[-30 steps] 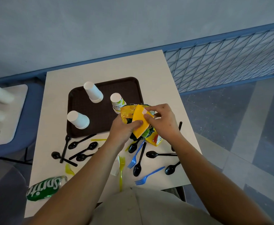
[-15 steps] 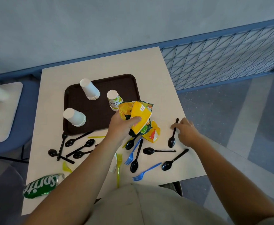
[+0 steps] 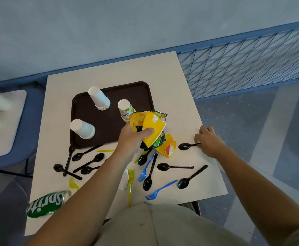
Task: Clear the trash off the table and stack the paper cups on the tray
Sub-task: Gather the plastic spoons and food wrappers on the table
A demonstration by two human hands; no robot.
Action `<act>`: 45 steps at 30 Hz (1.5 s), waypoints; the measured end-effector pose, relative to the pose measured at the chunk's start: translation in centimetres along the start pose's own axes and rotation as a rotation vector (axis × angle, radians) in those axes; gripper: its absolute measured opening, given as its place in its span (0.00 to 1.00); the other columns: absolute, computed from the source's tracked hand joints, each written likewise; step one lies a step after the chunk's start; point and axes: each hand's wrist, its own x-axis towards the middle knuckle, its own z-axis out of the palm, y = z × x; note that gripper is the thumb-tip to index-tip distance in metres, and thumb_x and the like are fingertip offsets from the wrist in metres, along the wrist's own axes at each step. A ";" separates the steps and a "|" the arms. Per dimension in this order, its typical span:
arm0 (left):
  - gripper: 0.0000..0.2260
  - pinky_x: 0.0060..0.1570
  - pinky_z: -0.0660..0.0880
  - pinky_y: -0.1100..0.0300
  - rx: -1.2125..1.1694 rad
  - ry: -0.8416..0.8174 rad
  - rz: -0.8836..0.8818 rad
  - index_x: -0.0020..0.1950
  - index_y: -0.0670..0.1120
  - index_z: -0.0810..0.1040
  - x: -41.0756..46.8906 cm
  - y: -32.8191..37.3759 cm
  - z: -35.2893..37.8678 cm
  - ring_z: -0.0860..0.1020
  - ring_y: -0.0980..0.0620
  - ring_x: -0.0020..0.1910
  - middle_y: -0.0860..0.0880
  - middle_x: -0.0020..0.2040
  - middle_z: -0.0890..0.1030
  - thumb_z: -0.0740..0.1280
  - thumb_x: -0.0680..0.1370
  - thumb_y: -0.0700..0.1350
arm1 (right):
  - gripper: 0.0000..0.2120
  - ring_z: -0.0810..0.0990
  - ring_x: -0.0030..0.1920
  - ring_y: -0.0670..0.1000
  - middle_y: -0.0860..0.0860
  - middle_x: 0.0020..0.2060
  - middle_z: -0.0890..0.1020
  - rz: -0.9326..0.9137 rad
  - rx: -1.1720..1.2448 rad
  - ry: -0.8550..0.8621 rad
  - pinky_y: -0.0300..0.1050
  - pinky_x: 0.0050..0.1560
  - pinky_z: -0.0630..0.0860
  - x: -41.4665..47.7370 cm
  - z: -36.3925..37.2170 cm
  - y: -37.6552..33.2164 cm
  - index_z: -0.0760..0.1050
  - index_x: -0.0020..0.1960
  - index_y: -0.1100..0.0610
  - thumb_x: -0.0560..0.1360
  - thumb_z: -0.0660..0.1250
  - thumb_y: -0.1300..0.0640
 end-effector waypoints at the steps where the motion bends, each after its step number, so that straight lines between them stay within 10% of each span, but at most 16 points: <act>1: 0.17 0.60 0.81 0.47 0.000 0.001 0.003 0.63 0.48 0.82 0.1 0.0 -0.2 0.86 0.49 0.57 0.49 0.56 0.87 0.77 0.75 0.39 | 0.08 0.68 0.61 0.56 0.52 0.59 0.71 0.021 0.039 0.009 0.53 0.61 0.74 0.0 -0.3 0.3 0.78 0.59 0.50 0.80 0.69 0.52; 11: 0.17 0.63 0.80 0.42 -0.007 0.026 -0.017 0.62 0.48 0.82 0.5 -0.5 -0.6 0.86 0.48 0.56 0.48 0.55 0.88 0.77 0.75 0.39 | 0.09 0.76 0.41 0.54 0.59 0.46 0.81 0.156 0.756 0.032 0.47 0.38 0.68 0.0 -2.8 -7.3 0.70 0.62 0.59 0.84 0.57 0.57; 17: 0.17 0.63 0.80 0.42 -0.018 0.009 -0.035 0.62 0.50 0.82 0.5 -0.6 -0.4 0.86 0.48 0.57 0.49 0.55 0.88 0.78 0.74 0.40 | 0.29 0.78 0.57 0.61 0.60 0.60 0.73 0.324 0.684 -0.058 0.51 0.54 0.75 1.5 -0.1 -11.1 0.69 0.66 0.62 0.78 0.68 0.40; 22: 0.17 0.62 0.81 0.44 -0.008 -0.011 -0.027 0.62 0.49 0.82 0.4 -0.6 -0.5 0.86 0.48 0.56 0.49 0.55 0.88 0.77 0.75 0.38 | 0.31 0.77 0.50 0.58 0.59 0.63 0.67 0.376 0.677 -0.130 0.50 0.50 0.77 2.3 0.3 -11.8 0.66 0.65 0.63 0.72 0.76 0.49; 38: 0.20 0.62 0.81 0.43 -0.045 0.028 -0.056 0.64 0.50 0.81 -0.1 -1.0 -0.9 0.86 0.48 0.56 0.49 0.56 0.88 0.78 0.75 0.38 | 0.10 0.79 0.43 0.53 0.56 0.48 0.78 0.512 1.249 0.041 0.46 0.39 0.74 1.9 -2.4 -7.6 0.69 0.61 0.55 0.80 0.62 0.57; 45: 0.20 0.62 0.81 0.43 -0.043 0.021 -0.056 0.64 0.49 0.81 -1.4 -1.2 -1.0 0.86 0.48 0.56 0.49 0.56 0.88 0.78 0.74 0.38 | 0.20 0.76 0.56 0.53 0.54 0.60 0.77 0.318 1.149 0.051 0.50 0.53 0.71 -1.0 -3.1 -8.3 0.65 0.76 0.51 0.87 0.51 0.46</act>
